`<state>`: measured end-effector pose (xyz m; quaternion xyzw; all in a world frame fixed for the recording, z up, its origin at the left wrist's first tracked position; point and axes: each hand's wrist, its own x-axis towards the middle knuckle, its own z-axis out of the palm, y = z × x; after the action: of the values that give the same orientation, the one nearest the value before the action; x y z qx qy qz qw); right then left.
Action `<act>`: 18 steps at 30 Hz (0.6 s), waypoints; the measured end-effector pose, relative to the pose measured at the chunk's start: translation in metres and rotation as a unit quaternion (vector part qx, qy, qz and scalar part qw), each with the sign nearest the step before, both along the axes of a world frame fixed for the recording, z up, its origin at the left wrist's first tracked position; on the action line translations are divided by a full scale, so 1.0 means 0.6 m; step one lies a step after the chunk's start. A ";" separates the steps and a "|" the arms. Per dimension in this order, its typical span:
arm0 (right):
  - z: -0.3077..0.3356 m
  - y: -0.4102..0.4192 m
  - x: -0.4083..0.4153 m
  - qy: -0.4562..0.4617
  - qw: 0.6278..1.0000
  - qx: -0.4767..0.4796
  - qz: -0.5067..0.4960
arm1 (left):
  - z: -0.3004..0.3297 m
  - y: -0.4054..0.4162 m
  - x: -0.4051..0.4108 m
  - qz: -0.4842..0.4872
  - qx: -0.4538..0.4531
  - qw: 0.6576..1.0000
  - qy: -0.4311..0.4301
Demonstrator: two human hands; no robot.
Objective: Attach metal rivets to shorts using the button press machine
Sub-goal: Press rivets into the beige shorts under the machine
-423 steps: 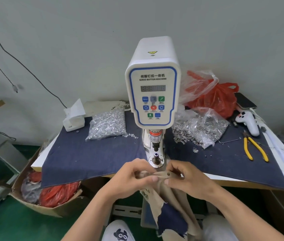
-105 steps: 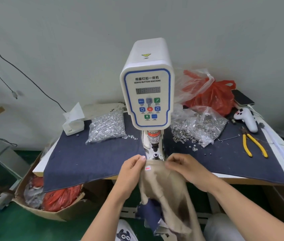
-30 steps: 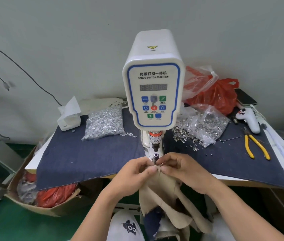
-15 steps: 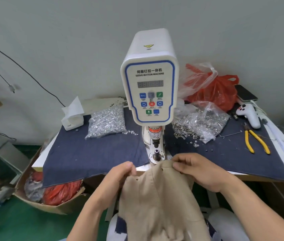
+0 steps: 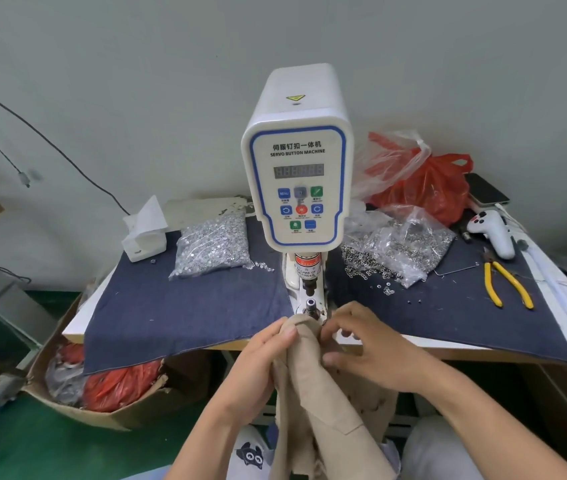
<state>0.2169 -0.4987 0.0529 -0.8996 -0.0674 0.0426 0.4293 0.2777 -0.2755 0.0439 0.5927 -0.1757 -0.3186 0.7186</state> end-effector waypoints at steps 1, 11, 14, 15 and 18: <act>-0.006 0.002 -0.002 0.006 1.000 -0.003 -0.003 | -0.001 -0.001 0.001 -0.001 -0.004 1.000 0.005; -0.017 0.005 -0.004 0.025 0.995 0.095 -0.018 | -0.009 -0.001 0.008 0.042 0.121 0.988 -0.087; -0.010 -0.007 -0.005 0.056 0.979 0.194 -0.014 | -0.020 0.008 0.010 0.050 0.173 0.957 -0.229; -0.008 -0.008 -0.004 0.063 0.973 0.223 -0.009 | -0.019 0.009 0.011 0.035 0.173 0.944 -0.278; -0.003 -0.011 0.002 0.060 0.961 0.271 -0.013 | -0.006 0.006 0.013 -0.009 0.178 0.924 -0.338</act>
<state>0.2179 -0.5053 0.0512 -0.7464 -0.0387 0.0712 0.6605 0.2853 -0.2722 0.0402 0.7817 -0.3542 -0.1319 0.4961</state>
